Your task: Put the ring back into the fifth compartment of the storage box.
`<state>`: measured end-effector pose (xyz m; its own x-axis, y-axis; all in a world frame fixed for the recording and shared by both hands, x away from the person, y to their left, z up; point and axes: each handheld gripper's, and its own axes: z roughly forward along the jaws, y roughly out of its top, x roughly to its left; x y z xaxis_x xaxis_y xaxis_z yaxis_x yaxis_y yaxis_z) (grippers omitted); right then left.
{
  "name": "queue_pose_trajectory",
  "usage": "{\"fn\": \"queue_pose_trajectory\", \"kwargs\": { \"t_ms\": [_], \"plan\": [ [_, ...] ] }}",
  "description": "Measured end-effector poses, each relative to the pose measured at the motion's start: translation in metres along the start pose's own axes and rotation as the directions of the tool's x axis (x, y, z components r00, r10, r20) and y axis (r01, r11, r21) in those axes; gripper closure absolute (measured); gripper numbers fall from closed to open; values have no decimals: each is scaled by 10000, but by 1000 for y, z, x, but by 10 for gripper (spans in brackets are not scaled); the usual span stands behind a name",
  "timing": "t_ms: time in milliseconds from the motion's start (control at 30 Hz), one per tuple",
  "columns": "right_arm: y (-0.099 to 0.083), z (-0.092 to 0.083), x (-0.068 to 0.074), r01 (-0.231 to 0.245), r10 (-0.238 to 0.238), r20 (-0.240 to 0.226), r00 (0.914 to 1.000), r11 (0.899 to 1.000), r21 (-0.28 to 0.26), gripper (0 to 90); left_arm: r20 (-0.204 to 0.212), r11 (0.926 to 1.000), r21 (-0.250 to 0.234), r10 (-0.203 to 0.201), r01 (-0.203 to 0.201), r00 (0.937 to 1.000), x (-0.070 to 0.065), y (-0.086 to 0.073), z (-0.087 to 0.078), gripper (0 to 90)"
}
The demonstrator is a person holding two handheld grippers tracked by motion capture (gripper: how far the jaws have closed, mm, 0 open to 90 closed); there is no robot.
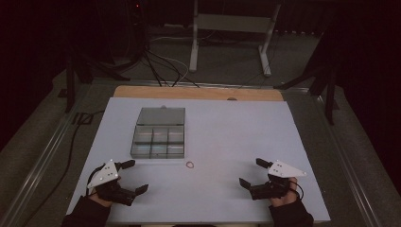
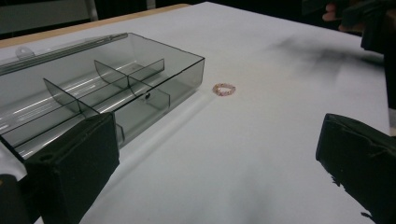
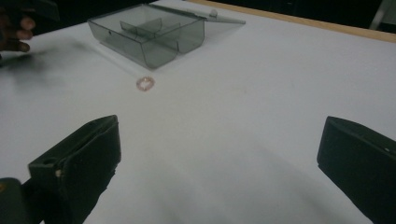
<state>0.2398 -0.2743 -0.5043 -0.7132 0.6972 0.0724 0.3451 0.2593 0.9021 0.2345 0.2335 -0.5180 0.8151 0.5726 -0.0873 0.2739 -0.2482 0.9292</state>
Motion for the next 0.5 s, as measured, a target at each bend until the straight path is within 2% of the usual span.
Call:
{"fn": "queue_pose_trajectory", "kwargs": {
  "t_ms": [300,500],
  "plan": [
    [0,0,0,-7,3,165,9999,9997,236,0,-10,10000,-6,32,-32,10000,0,1,0,7],
    [2,-2,-1,-86,85,262,9996,10000,47,0,16,9999,-17,153,-153,9999,-2,2,1,6]
  ]
}}
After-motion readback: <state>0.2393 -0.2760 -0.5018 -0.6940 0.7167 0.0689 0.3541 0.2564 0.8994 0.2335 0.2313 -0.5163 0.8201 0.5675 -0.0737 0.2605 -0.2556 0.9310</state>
